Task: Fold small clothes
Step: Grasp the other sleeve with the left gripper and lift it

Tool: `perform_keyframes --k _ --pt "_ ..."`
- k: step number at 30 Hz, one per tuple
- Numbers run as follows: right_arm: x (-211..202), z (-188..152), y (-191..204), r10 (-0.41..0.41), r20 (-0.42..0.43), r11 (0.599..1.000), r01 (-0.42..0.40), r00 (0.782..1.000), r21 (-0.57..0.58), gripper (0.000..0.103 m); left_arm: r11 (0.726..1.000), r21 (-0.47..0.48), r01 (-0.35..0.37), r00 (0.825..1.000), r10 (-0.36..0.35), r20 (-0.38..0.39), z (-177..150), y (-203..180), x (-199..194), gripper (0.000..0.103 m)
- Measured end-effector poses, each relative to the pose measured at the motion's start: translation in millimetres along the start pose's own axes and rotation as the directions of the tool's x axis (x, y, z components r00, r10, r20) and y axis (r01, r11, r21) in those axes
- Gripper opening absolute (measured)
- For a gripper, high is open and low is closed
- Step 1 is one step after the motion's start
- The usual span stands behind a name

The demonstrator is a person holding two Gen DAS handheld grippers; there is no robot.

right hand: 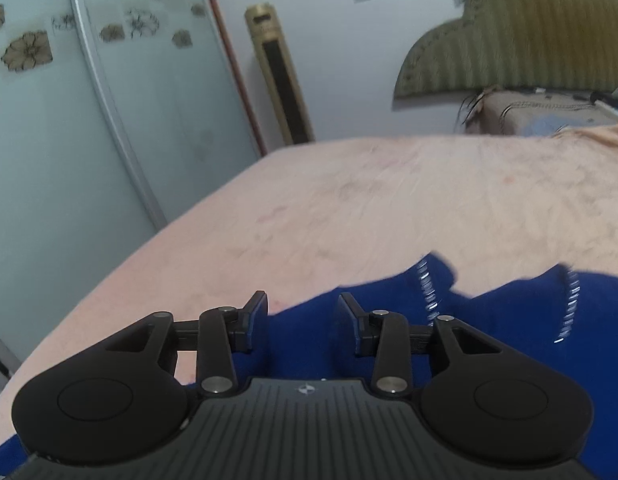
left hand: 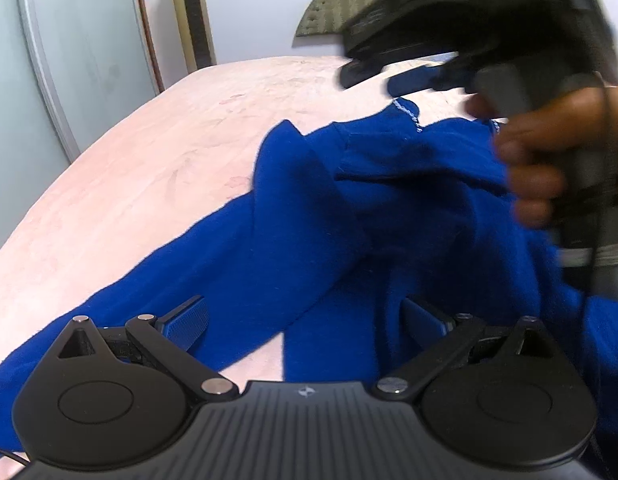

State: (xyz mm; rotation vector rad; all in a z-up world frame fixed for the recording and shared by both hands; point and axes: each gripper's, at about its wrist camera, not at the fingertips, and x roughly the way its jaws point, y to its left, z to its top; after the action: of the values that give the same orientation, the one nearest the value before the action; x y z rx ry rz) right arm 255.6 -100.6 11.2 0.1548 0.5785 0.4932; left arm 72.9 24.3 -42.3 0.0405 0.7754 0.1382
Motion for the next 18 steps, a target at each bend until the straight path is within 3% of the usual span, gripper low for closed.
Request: perform_keyframes --k 3,8,10,13,18 --pt "-6 0 -5 -0.071 -0.037 0.997 0.071 0.997 0.007 0.050 1.000 -0.024 -0.003 1.000 0.003 -0.002 0 7 1 0.103" --pt "18 -23 -11 -0.081 -0.207 0.997 0.082 0.975 -0.002 0.054 0.999 -0.012 -0.053 0.999 0.053 0.002 -2 9 -2 0.103" --pt "10 -26 -8 -0.105 -0.175 0.994 0.106 0.979 -0.004 0.054 0.998 -0.013 -0.062 0.998 0.062 0.007 -2 12 -7 0.103" --pt "-15 -22 4 -0.053 -0.107 0.999 0.053 0.993 -0.005 0.057 0.995 -0.051 -0.082 0.997 0.082 0.000 -5 21 -12 0.103" --pt "-47 -25 31 -0.028 -0.024 0.992 0.025 0.999 -0.123 0.069 0.971 -0.204 -0.125 0.992 0.117 -0.049 -18 46 -21 0.103"
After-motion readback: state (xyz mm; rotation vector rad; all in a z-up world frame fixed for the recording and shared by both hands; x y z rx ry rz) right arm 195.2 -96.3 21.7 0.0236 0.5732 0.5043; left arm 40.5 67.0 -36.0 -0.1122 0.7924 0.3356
